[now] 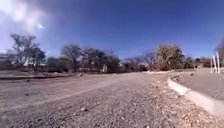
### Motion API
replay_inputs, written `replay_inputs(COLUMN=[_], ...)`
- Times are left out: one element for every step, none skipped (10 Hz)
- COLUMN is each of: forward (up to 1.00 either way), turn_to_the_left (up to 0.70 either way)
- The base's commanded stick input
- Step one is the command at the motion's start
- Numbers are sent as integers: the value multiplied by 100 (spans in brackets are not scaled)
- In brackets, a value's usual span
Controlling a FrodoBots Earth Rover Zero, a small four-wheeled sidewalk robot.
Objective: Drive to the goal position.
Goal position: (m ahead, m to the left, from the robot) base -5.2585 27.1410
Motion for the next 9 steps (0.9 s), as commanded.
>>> replay_inputs(forward=[70,70,70,70,70,70,70,70,70], turn_to_the_left=[35,35,35,35,35,35,35,35,35])
